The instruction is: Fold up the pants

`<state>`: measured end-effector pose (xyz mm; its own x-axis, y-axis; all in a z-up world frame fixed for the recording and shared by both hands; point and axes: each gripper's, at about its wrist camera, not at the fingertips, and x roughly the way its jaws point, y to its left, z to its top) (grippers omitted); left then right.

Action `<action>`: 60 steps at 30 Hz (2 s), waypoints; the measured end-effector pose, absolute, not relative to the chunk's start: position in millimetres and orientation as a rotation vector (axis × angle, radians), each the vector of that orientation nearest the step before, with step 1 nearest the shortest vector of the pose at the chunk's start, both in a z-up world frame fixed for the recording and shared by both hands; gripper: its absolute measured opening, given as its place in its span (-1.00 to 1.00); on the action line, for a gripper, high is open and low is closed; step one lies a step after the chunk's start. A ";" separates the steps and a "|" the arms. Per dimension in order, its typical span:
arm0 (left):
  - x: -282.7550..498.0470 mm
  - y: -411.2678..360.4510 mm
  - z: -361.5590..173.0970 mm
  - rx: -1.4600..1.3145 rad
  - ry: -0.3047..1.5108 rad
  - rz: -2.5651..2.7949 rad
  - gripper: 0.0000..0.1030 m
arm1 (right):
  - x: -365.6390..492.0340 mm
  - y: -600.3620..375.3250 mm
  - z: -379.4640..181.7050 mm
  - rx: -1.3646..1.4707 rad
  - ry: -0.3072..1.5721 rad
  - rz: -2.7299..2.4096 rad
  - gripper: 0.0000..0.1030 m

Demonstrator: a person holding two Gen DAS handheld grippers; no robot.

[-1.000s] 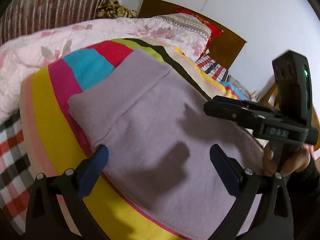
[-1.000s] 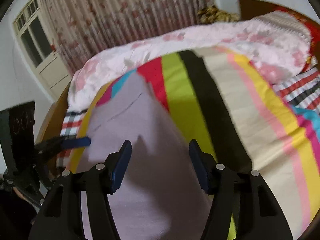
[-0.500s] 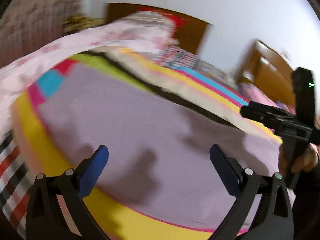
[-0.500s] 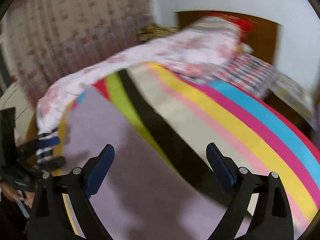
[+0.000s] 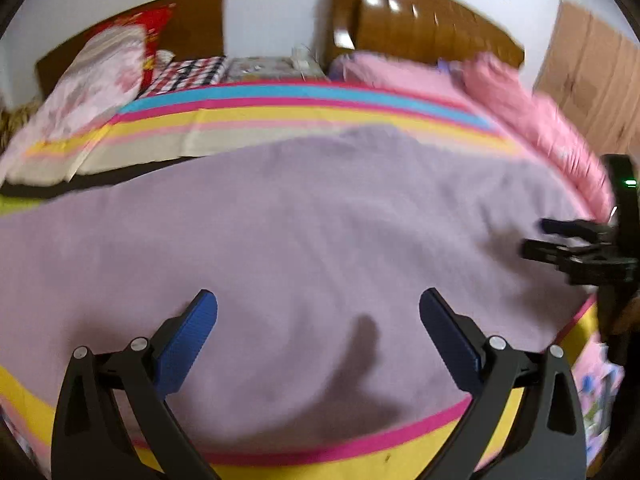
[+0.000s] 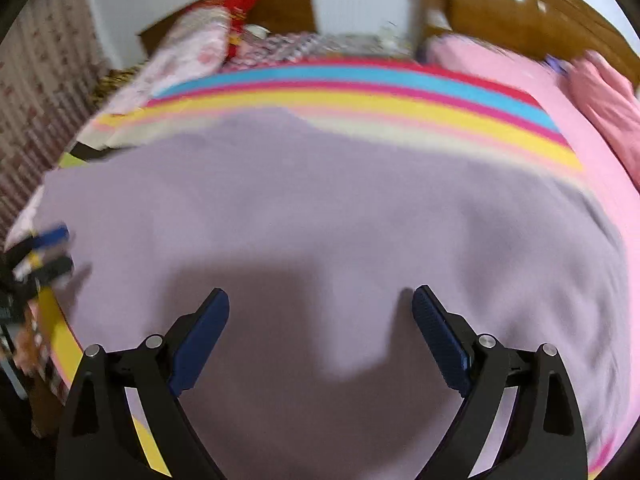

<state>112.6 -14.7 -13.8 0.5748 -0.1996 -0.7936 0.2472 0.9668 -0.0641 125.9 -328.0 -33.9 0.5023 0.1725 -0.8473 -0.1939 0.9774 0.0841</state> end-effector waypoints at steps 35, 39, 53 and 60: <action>99.4 -117.6 -24.2 0.250 0.809 -0.325 0.96 | 33.3 -537.8 -35.5 0.693 0.593 0.104 -0.50; 104.7 -116.1 -40.5 0.269 0.864 -0.328 0.97 | 24.9 -546.6 -62.5 0.763 0.640 0.115 -0.57; 97.9 -85.9 -26.9 0.177 0.879 -0.333 0.96 | 7.5 -463.3 10.4 0.294 0.576 0.021 0.37; 97.2 -84.9 -39.7 0.196 0.907 -0.329 0.97 | 43.8 -371.2 -30.5 -0.005 0.834 0.129 0.41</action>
<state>97.2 -84.9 -39.7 0.5711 -0.1965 -0.7970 0.3603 0.9324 0.0282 43.8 -371.2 -30.5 0.6649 0.1125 -0.7385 -0.1166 0.9921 0.0461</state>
